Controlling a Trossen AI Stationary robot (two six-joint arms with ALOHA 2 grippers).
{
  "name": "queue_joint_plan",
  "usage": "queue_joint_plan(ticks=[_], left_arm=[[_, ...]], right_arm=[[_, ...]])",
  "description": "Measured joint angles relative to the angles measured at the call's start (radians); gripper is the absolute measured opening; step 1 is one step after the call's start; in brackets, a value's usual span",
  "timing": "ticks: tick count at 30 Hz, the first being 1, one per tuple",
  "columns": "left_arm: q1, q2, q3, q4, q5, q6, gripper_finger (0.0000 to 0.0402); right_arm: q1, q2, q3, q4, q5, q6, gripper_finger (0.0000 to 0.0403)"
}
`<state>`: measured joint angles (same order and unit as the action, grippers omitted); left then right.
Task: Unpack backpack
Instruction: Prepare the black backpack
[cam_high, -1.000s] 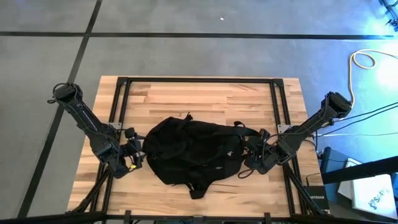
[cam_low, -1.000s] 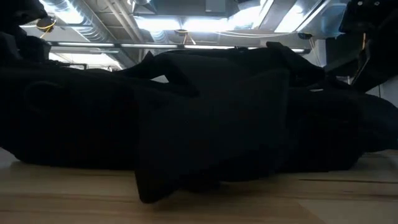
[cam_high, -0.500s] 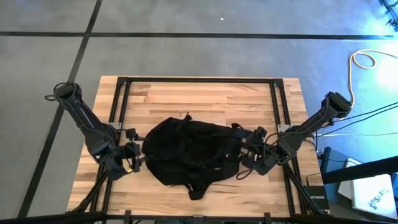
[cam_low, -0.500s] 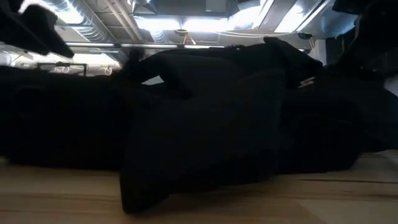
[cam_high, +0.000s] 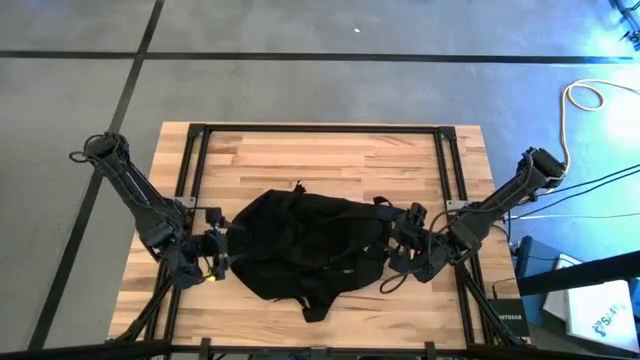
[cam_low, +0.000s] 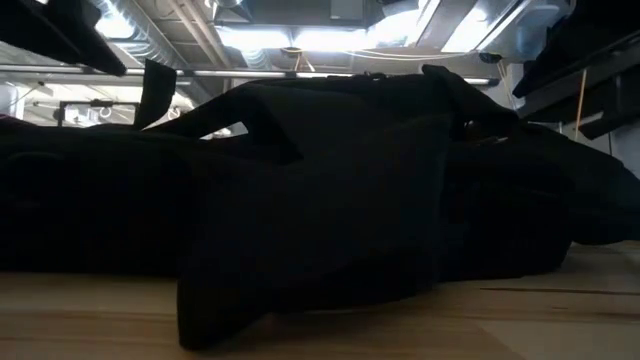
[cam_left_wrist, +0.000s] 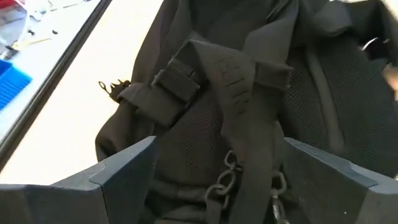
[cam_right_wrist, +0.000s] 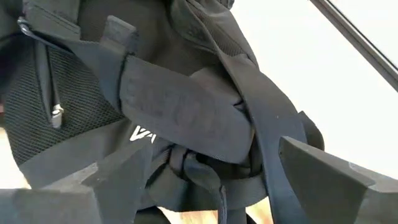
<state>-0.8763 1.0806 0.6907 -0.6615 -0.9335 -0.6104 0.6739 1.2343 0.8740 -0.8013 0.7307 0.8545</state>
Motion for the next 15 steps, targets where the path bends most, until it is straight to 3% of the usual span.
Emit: queue_joint_plan(ticks=[10, 15], left_arm=[[0.151, 0.245, 0.0, 0.402, 0.003, 0.411, 0.0324], [0.219, 0.329, -0.001, 0.658, 0.008, 0.548, 0.0324]], right_arm=[[-0.002, 0.021, -0.023, 0.348, -0.007, -0.36, 0.0316], [-0.002, 0.029, -0.024, 0.417, -0.022, -0.426, 0.0306]])
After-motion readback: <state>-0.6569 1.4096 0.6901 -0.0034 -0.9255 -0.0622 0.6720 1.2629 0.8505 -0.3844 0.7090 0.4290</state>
